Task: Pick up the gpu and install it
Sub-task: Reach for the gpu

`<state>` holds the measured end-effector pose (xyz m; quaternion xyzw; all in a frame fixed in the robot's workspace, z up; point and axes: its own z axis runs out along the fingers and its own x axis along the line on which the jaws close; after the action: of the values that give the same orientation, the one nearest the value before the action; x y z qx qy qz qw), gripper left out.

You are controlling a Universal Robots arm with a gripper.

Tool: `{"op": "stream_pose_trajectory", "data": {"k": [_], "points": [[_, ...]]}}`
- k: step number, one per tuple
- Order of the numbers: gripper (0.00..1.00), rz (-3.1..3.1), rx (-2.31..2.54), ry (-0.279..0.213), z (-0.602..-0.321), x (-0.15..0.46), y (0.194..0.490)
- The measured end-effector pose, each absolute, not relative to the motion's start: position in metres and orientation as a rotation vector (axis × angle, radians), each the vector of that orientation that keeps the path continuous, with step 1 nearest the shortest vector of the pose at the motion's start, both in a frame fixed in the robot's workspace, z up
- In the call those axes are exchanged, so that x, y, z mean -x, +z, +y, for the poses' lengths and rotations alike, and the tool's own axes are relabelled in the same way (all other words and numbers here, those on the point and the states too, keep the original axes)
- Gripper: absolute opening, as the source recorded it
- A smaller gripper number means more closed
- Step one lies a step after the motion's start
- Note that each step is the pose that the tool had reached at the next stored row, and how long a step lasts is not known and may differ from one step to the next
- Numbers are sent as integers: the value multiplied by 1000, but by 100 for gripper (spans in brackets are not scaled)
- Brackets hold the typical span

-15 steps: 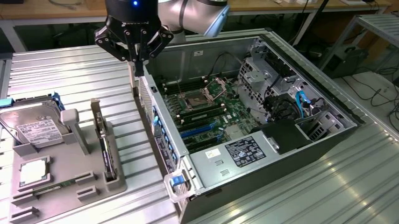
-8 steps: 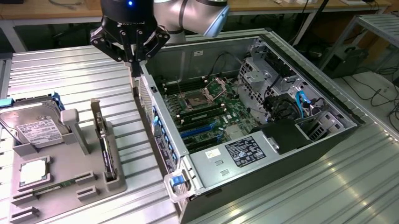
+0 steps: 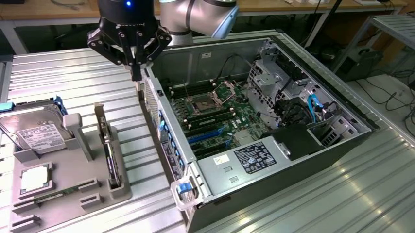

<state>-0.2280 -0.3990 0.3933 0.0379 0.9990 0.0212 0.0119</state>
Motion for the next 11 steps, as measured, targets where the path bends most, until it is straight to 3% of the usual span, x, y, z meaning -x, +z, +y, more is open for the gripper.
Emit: {"op": "stream_pose_trajectory", "data": {"k": [11], "points": [[11,3117,-59,67,-401,244,393]]}}
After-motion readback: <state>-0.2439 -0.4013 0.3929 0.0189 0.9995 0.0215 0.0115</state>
